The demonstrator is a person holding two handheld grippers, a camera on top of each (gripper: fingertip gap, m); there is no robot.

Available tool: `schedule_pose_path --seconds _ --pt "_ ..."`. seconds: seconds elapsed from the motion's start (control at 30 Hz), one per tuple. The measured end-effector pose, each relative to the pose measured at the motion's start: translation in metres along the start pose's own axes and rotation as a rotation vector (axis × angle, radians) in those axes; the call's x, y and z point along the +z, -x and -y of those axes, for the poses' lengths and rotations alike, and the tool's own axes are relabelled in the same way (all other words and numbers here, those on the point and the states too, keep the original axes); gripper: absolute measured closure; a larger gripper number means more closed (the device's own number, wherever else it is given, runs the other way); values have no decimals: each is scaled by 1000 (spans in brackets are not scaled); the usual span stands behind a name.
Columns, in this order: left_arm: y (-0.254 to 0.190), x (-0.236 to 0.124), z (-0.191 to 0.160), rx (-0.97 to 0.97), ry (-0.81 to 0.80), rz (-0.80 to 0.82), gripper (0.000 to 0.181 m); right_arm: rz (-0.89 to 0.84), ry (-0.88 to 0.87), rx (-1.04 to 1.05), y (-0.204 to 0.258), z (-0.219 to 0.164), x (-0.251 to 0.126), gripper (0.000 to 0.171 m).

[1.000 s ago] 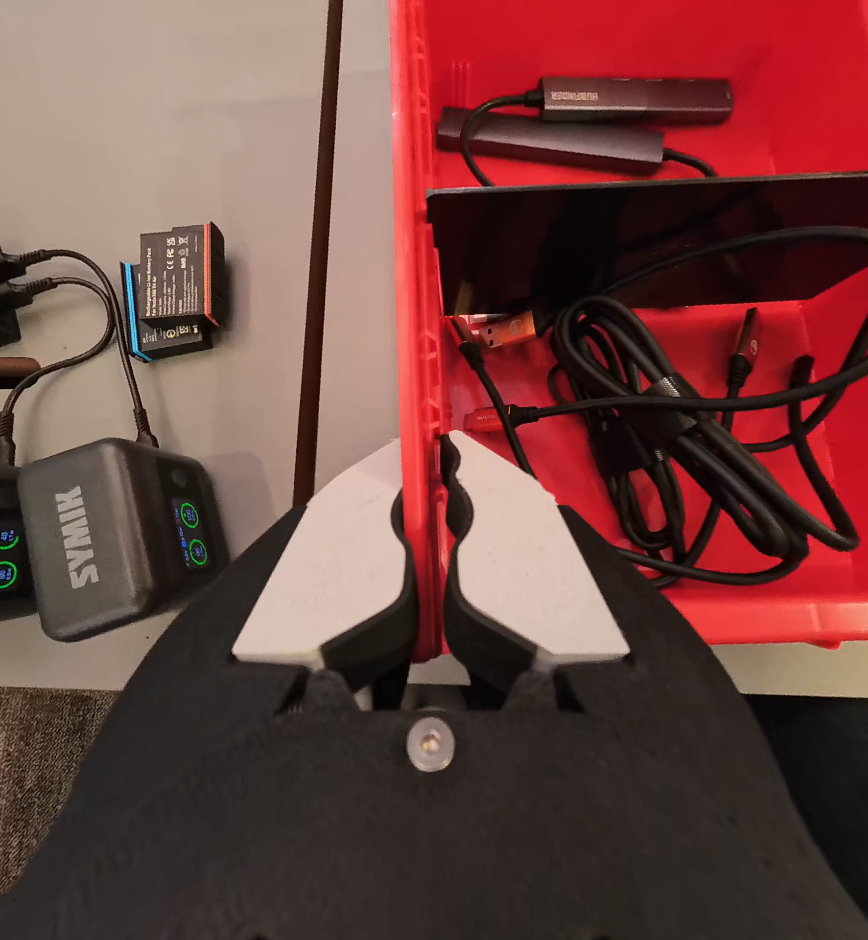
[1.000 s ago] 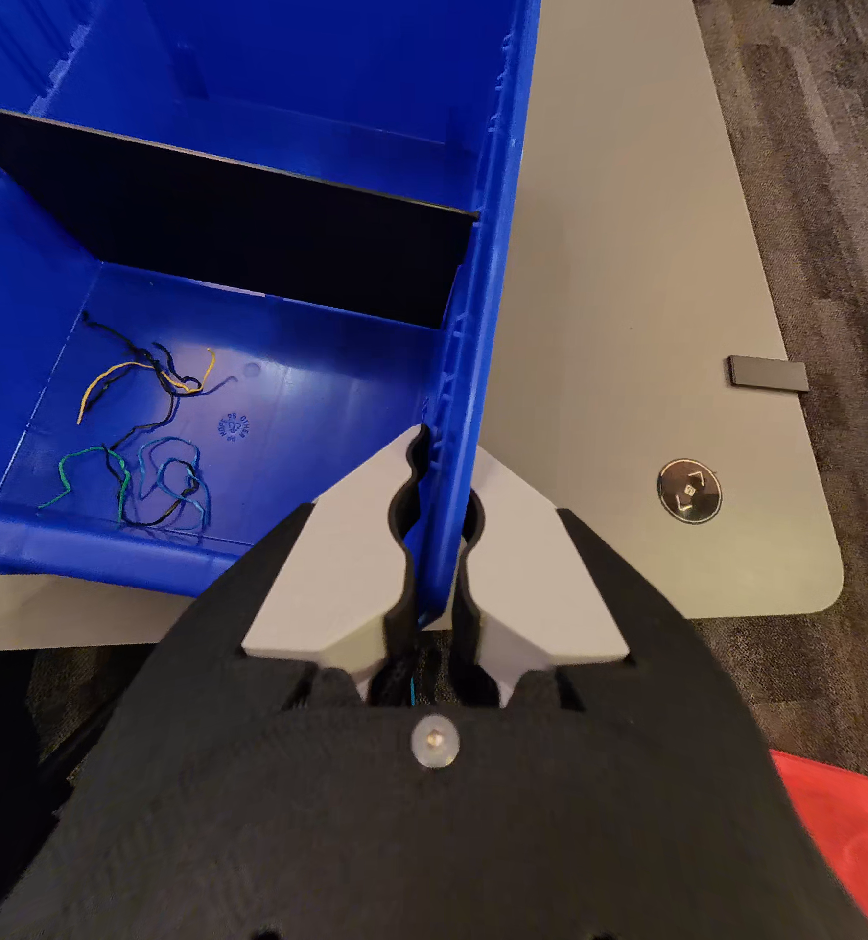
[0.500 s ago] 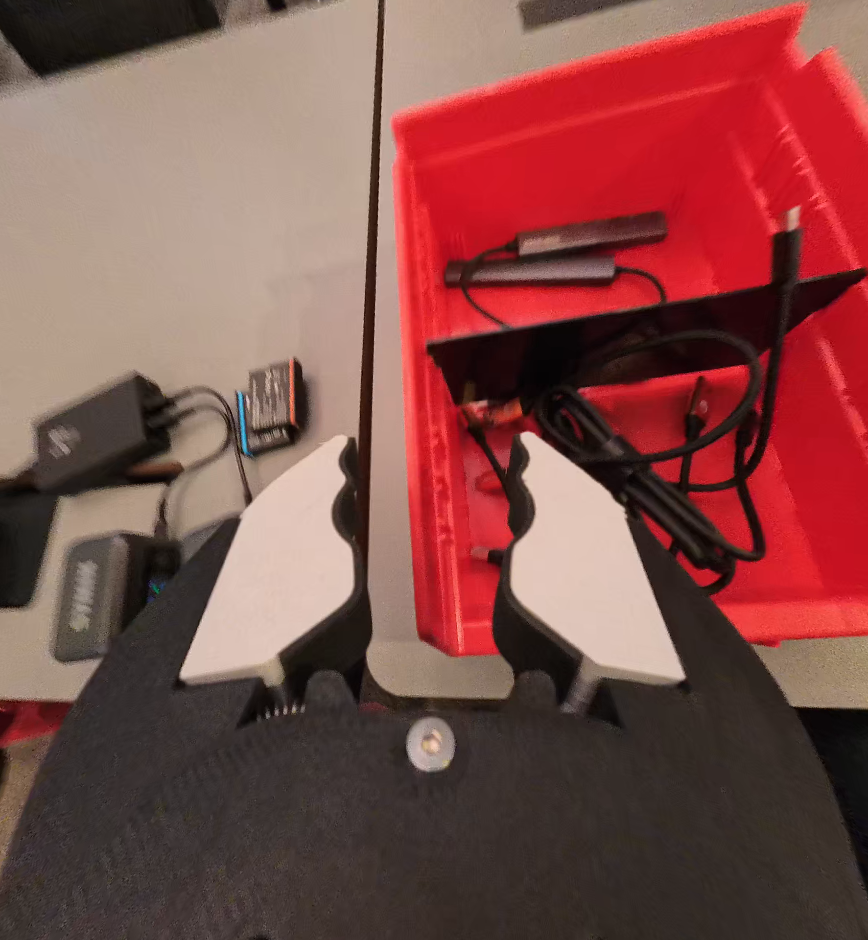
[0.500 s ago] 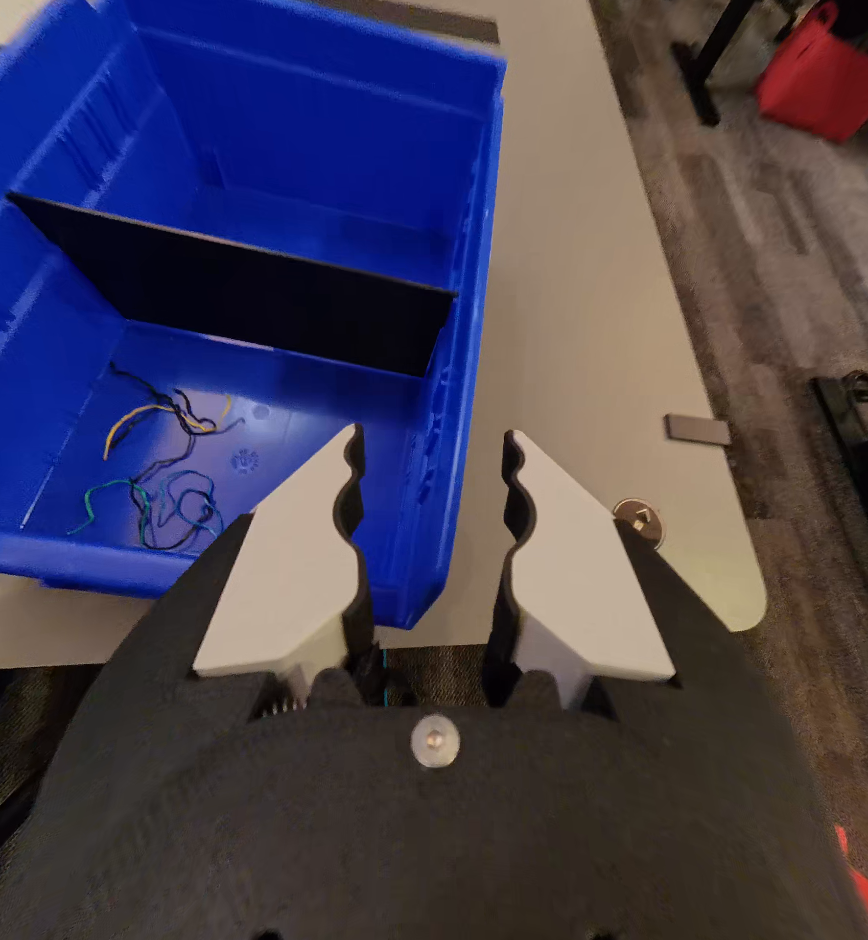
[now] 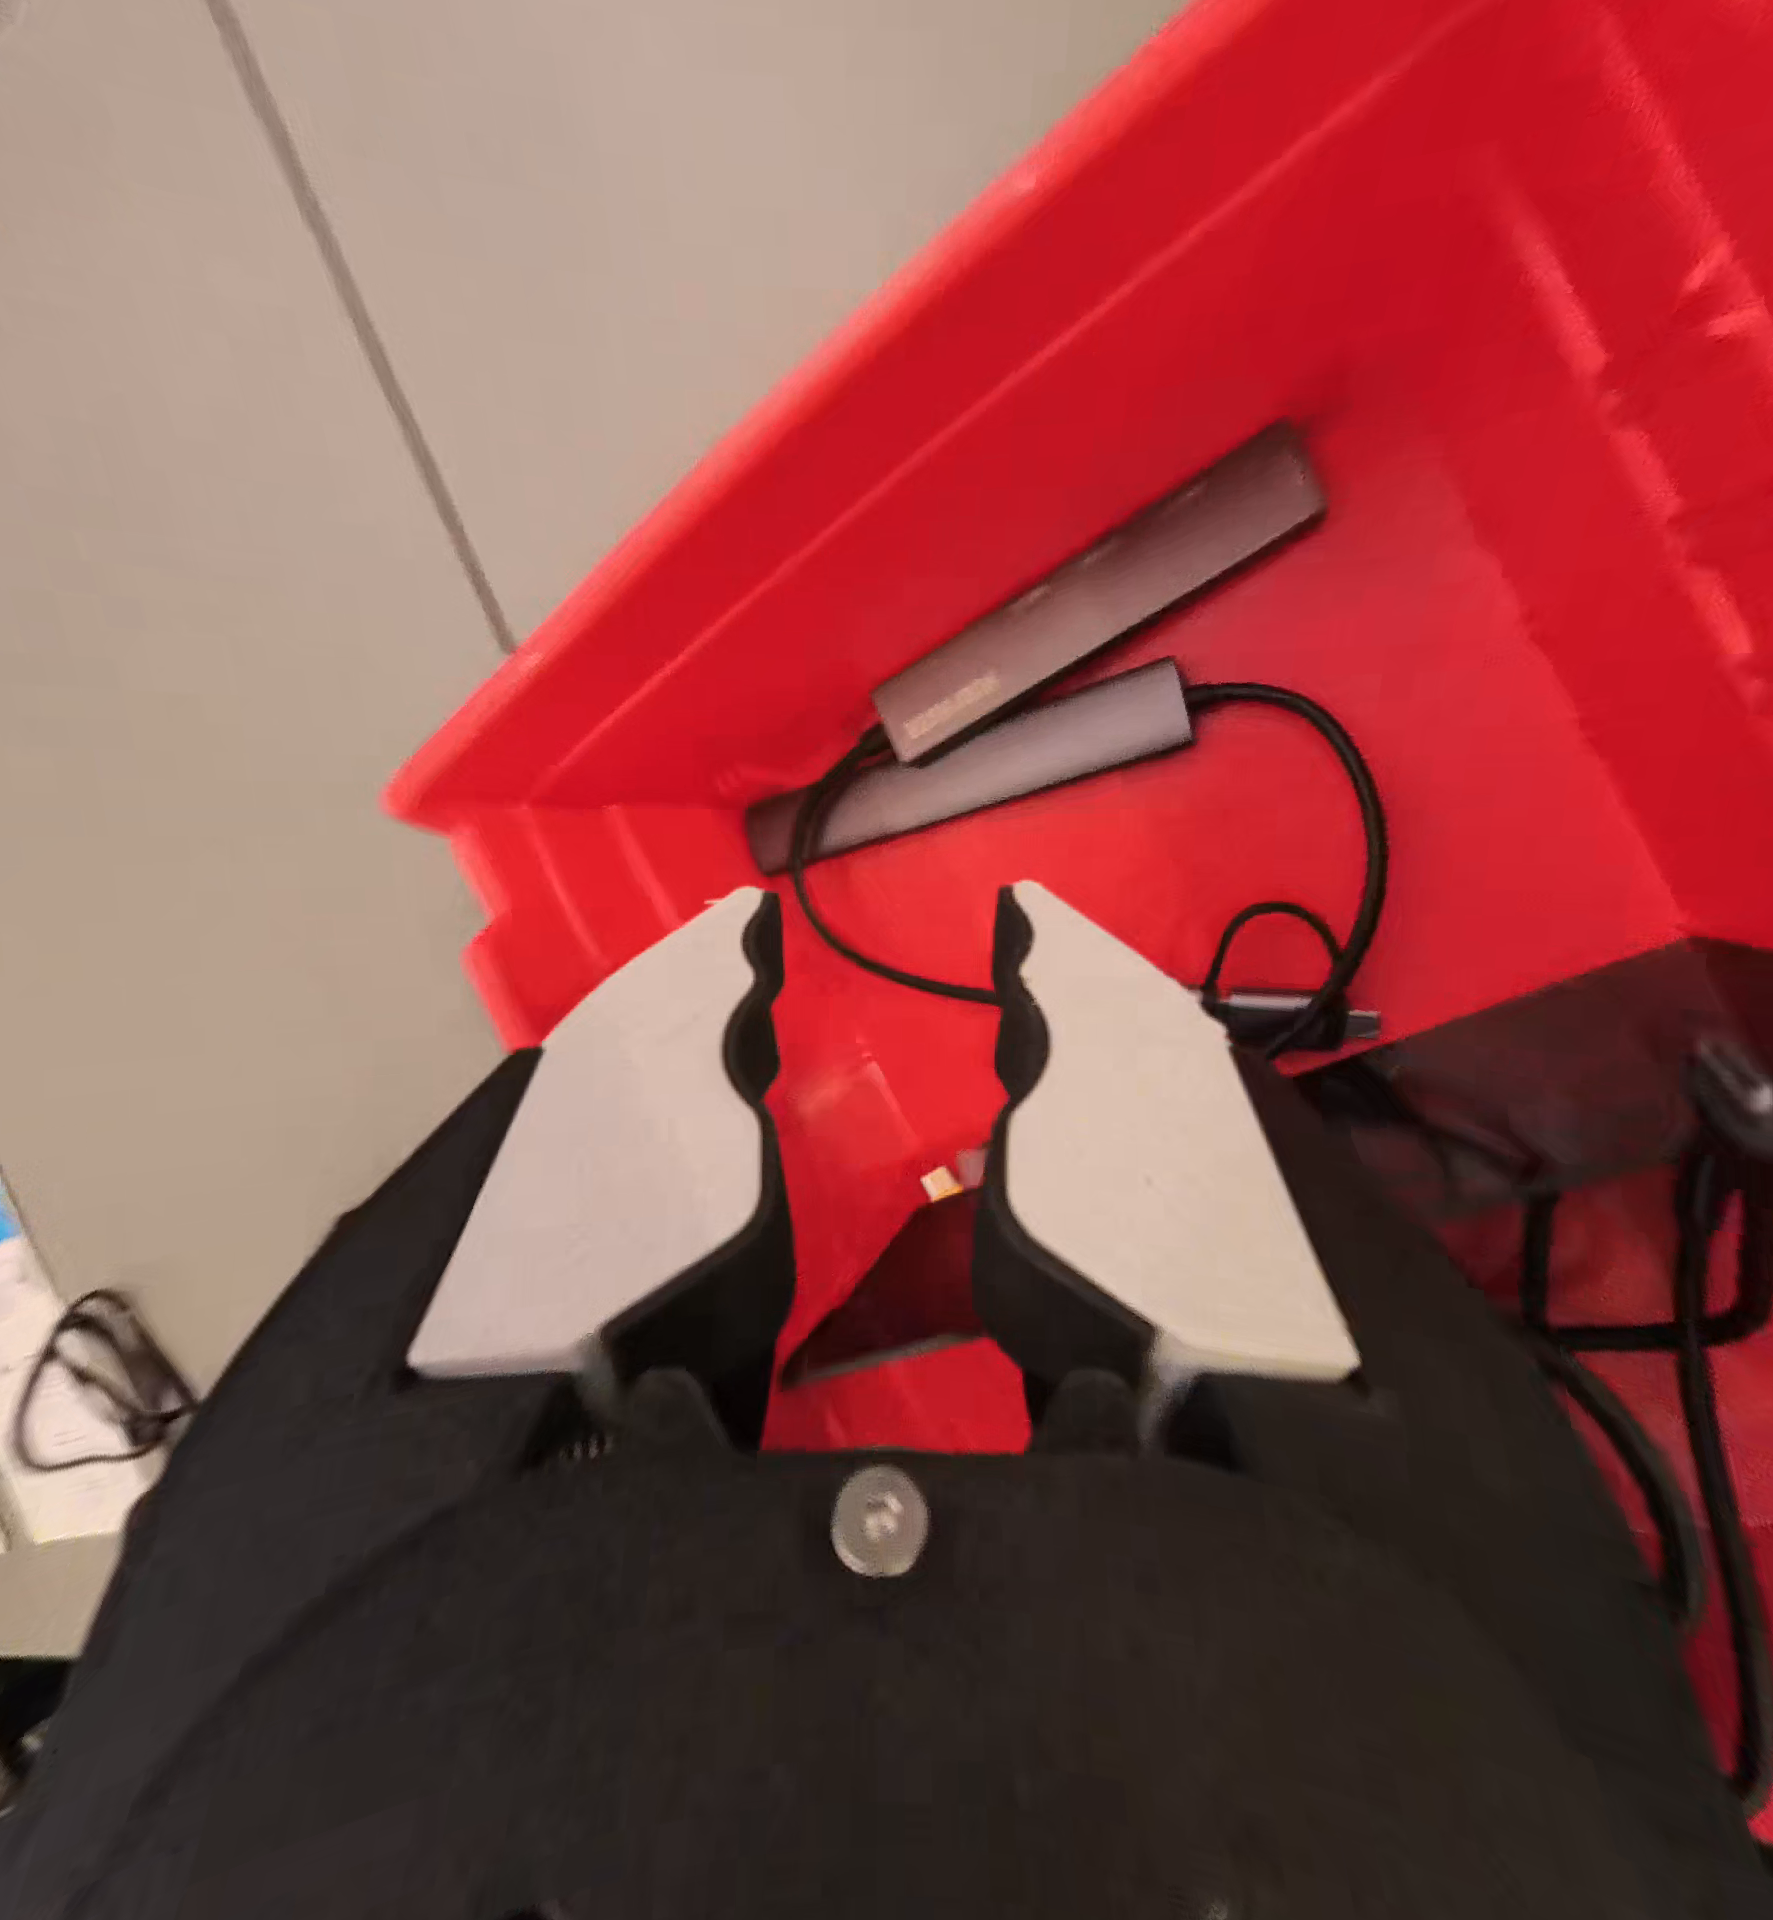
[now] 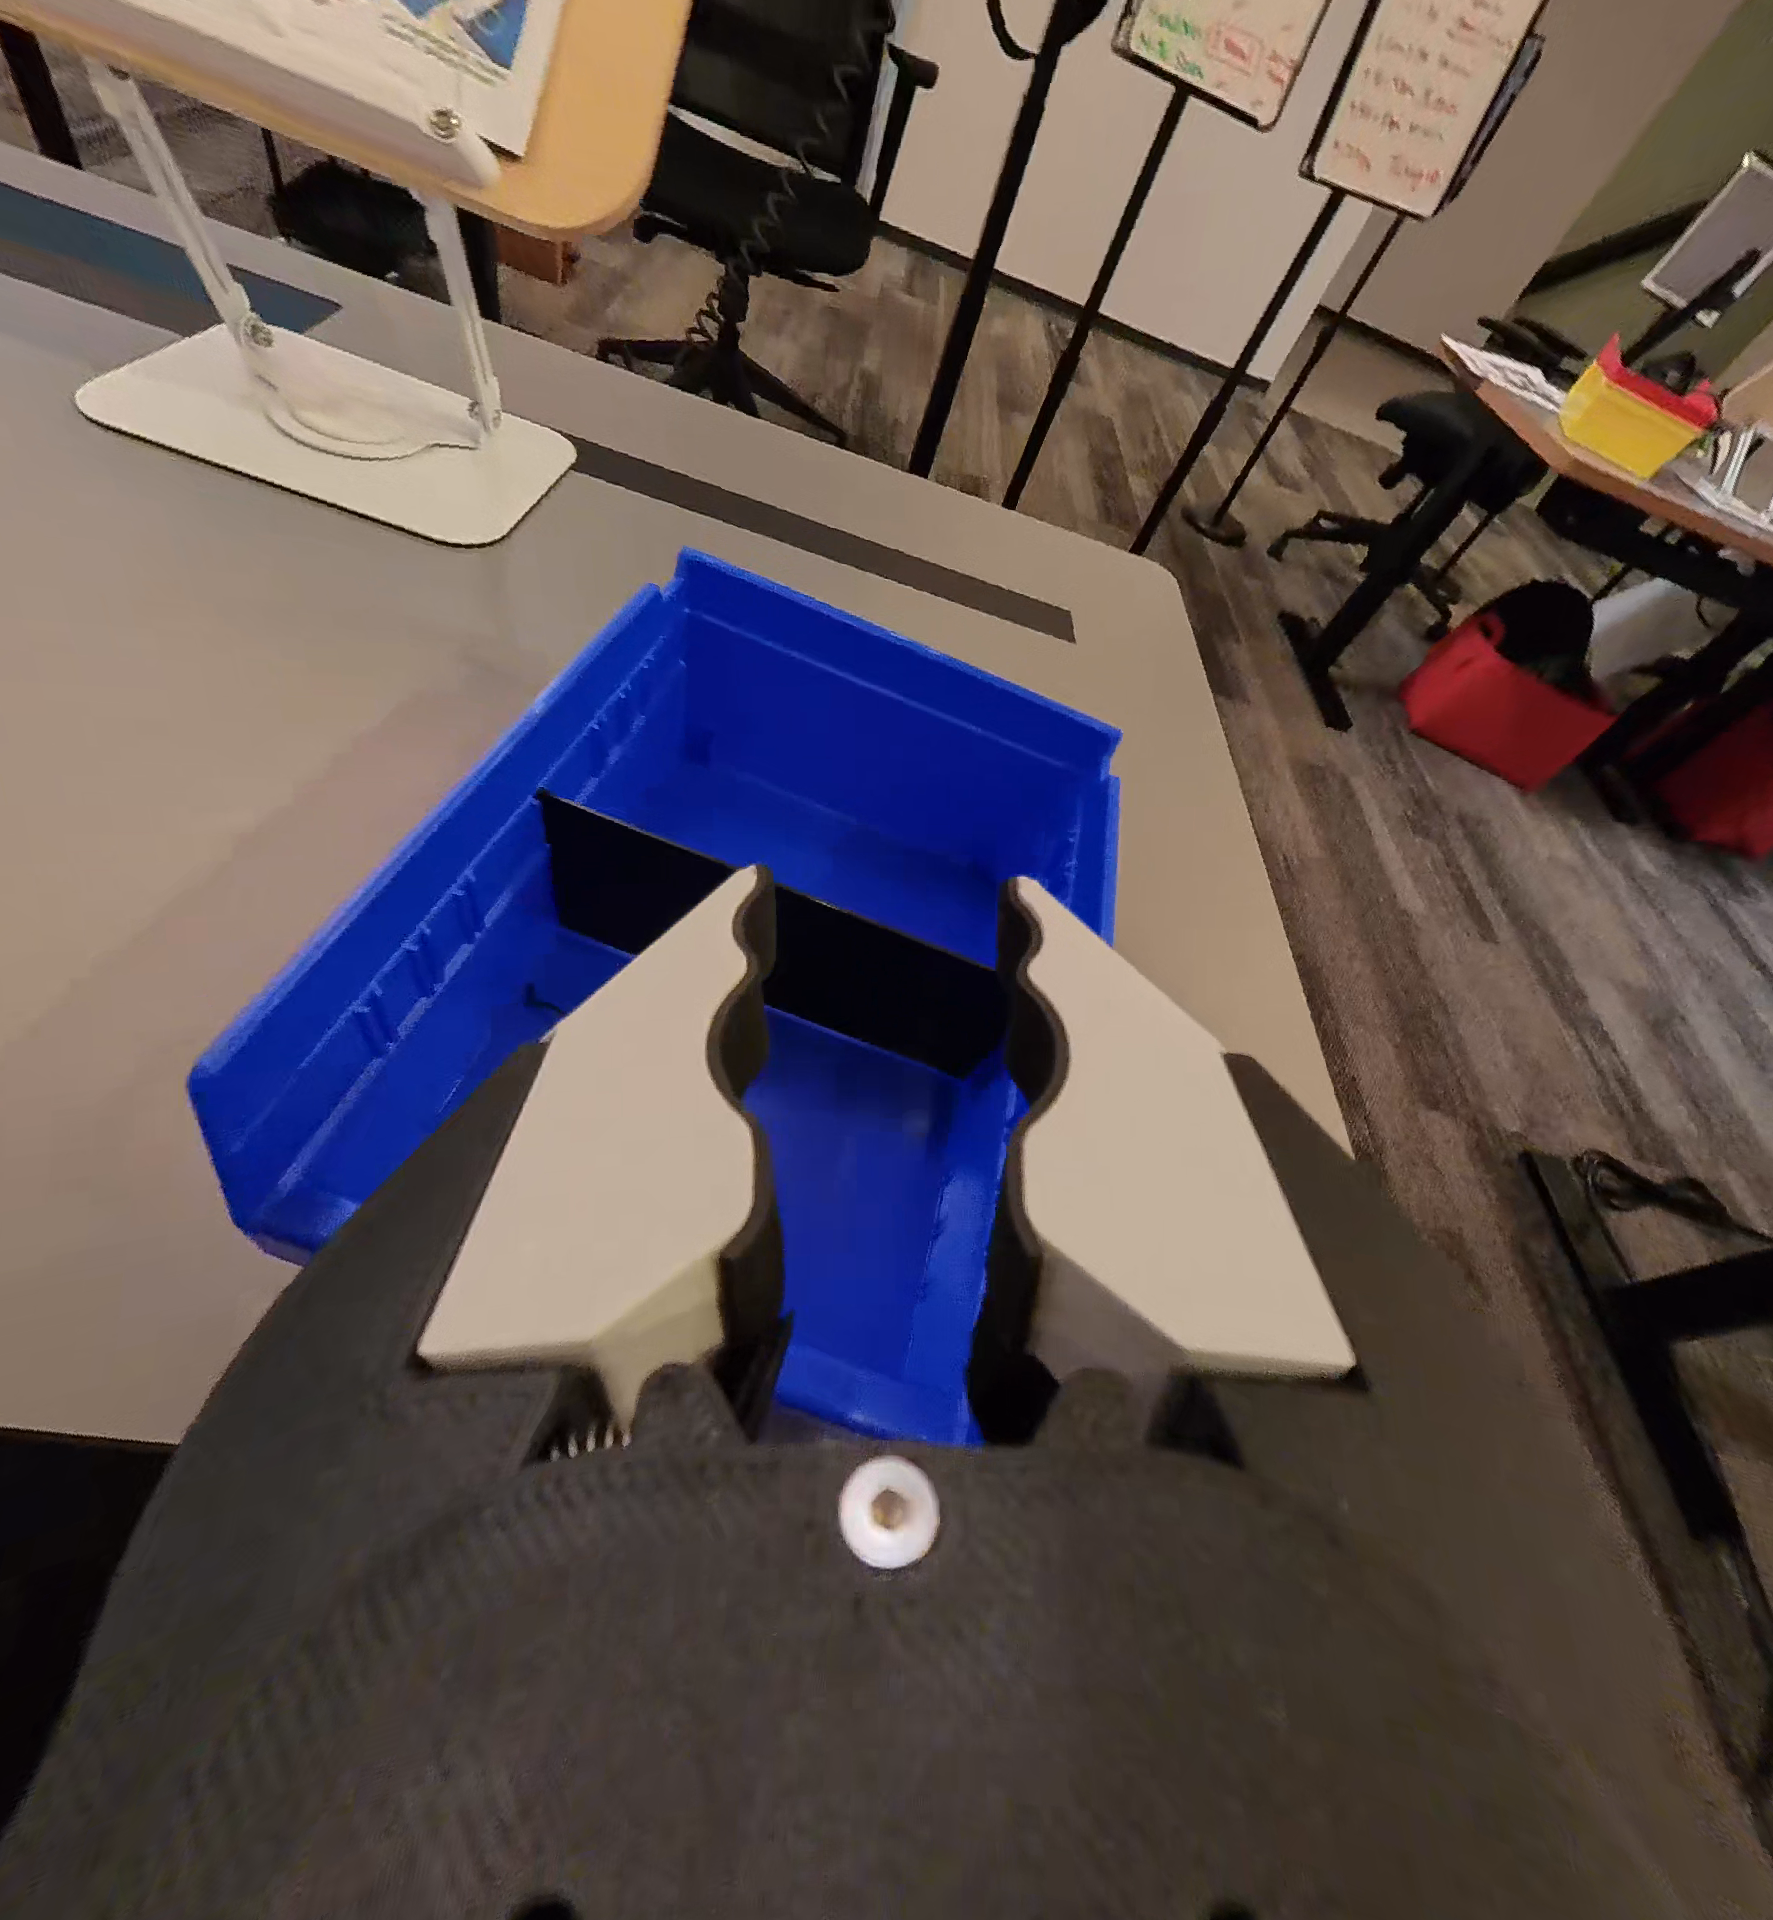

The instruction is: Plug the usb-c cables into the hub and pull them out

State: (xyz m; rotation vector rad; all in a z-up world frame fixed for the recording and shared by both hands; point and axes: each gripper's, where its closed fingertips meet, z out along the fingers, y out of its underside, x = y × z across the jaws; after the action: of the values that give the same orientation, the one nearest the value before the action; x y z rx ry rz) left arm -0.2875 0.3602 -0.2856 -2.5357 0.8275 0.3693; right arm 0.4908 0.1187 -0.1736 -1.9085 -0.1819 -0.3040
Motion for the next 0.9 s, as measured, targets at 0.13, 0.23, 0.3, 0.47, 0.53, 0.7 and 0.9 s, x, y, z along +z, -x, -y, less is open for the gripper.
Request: schedule_pose_path --seconds 0.13,0.23,0.3,0.47,0.53,0.7,0.9 --pt "3 30 2 98 119 29 144 46 -17 -42 19 9 2 132" --pt "9 46 -5 199 228 61 144 72 -29 -65 31 14 6 132" --pt "15 55 -10 247 294 83 147 91 -36 -74 38 16 8 133" --pt "27 70 -16 357 394 153 156 120 -51 -89 50 19 12 134" --pt "29 75 -17 384 409 174 164 127 -53 -92 52 19 13 135" --pt "27 82 -14 372 383 146 177 140 -52 -91 57 18 17 135" --pt "30 82 -11 414 342 188 178 154 -61 -92 62 21 18 136"
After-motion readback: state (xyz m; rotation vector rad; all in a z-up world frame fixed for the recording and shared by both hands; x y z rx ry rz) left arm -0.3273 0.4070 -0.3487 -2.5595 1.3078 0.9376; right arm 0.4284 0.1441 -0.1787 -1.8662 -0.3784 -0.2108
